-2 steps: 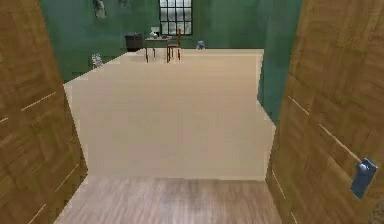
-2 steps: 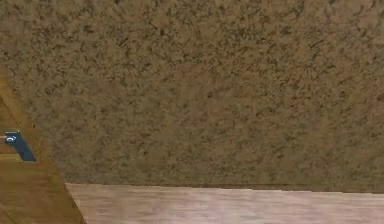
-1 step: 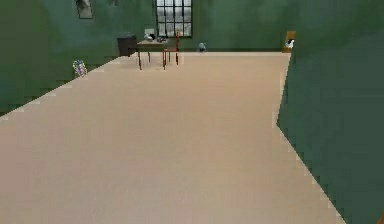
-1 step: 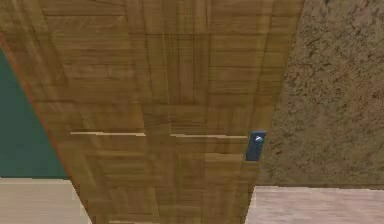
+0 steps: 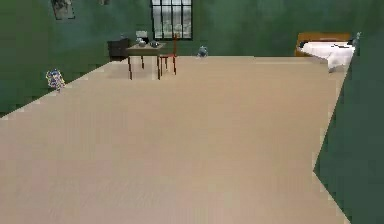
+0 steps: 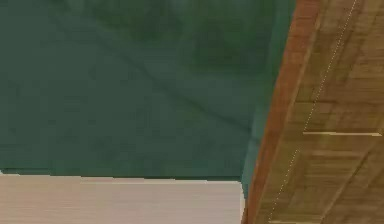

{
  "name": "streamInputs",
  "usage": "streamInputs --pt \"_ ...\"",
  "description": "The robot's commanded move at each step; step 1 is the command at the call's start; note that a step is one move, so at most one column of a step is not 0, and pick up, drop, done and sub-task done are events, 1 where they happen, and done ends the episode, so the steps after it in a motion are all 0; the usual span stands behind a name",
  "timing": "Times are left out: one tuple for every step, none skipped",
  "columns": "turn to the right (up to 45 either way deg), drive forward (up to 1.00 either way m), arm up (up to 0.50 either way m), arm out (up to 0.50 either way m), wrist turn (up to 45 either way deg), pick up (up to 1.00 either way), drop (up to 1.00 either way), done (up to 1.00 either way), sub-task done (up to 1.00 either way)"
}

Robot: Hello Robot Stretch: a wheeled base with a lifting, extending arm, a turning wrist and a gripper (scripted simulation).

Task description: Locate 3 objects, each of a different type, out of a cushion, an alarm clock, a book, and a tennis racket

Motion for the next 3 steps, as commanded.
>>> streamInputs --pt "0.0 1.0 0.0 0.0 0.0 0.0 0.0 0.0 0.0" --pt "0.0 1.0 0.0 0.0 0.0 0.0 0.0 0.0 0.0" --pt "0.0 1.0 0.0 0.0 0.0 0.0 0.0 0.0 0.0"
